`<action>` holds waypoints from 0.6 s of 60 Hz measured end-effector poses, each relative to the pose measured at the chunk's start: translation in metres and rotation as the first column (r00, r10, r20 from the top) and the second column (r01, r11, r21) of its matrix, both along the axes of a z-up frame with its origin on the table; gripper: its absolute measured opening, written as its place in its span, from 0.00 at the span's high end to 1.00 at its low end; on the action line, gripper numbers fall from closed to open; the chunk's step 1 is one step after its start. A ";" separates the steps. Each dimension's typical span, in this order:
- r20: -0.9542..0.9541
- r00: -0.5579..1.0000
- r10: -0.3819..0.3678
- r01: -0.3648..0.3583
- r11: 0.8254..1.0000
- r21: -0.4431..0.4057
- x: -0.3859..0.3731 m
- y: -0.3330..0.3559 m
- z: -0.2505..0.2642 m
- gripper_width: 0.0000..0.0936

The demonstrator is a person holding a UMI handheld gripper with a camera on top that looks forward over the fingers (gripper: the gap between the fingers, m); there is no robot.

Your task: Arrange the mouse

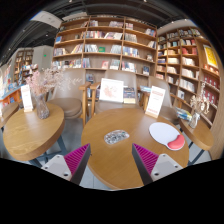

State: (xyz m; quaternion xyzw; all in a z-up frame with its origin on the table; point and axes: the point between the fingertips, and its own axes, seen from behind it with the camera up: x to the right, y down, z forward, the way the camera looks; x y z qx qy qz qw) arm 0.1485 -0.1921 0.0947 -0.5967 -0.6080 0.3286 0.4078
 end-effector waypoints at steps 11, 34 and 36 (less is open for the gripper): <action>0.047 0.998 -0.029 0.030 0.999 -0.022 -0.038 0.005 -0.035 0.09; 0.167 0.984 -0.061 0.073 0.995 -0.067 -0.093 0.011 -0.092 0.09; 0.177 0.982 -0.059 0.074 0.994 -0.075 -0.097 0.010 -0.095 0.09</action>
